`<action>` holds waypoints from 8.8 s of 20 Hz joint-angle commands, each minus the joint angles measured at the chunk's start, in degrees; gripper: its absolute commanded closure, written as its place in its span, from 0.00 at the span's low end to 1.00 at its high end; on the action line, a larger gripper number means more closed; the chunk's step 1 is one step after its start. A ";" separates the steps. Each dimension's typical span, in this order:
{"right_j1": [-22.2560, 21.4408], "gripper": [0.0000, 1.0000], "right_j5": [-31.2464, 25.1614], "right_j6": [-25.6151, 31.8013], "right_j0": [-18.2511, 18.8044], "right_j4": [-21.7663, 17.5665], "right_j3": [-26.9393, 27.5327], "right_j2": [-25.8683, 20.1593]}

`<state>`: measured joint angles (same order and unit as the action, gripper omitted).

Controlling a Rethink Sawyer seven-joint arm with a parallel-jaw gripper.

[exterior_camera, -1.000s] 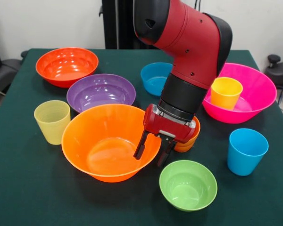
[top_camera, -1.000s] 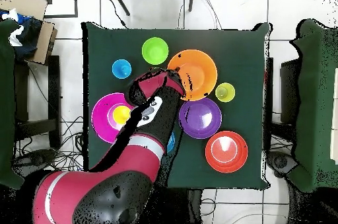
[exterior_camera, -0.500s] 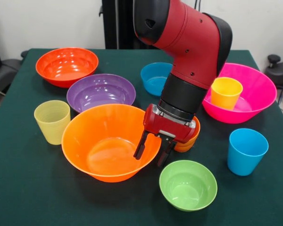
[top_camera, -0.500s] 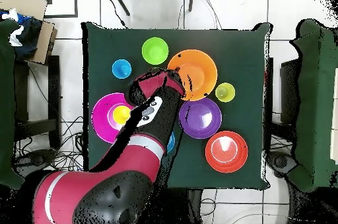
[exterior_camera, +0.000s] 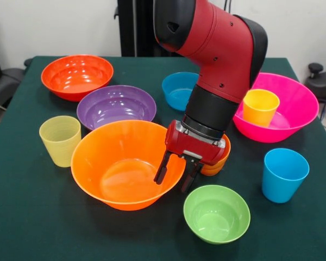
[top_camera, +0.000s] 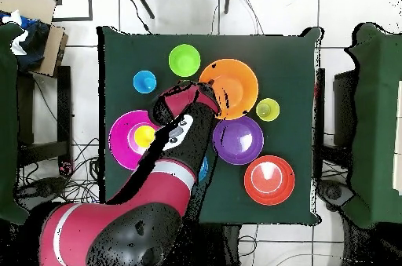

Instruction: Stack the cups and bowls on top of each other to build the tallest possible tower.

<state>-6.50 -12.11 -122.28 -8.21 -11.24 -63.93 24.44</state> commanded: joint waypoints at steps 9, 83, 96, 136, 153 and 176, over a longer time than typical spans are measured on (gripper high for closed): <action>0.46 0.00 -1.79 -5.47 0.10 1.60 0.52 -5.08; -0.21 0.00 -3.83 -4.37 0.63 1.97 0.46 -6.16; -0.27 0.00 -4.14 -4.17 0.68 2.11 0.50 -6.34; -14.88 1.00 -14.35 0.93 0.87 2.19 -12.02 -8.71; -23.15 1.00 -21.08 3.68 3.15 0.89 -17.09 -12.71; -27.60 1.00 -27.02 -2.09 1.16 4.33 -21.13 -15.48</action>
<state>-33.60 -31.53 -122.28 -5.88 -8.68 -80.81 16.27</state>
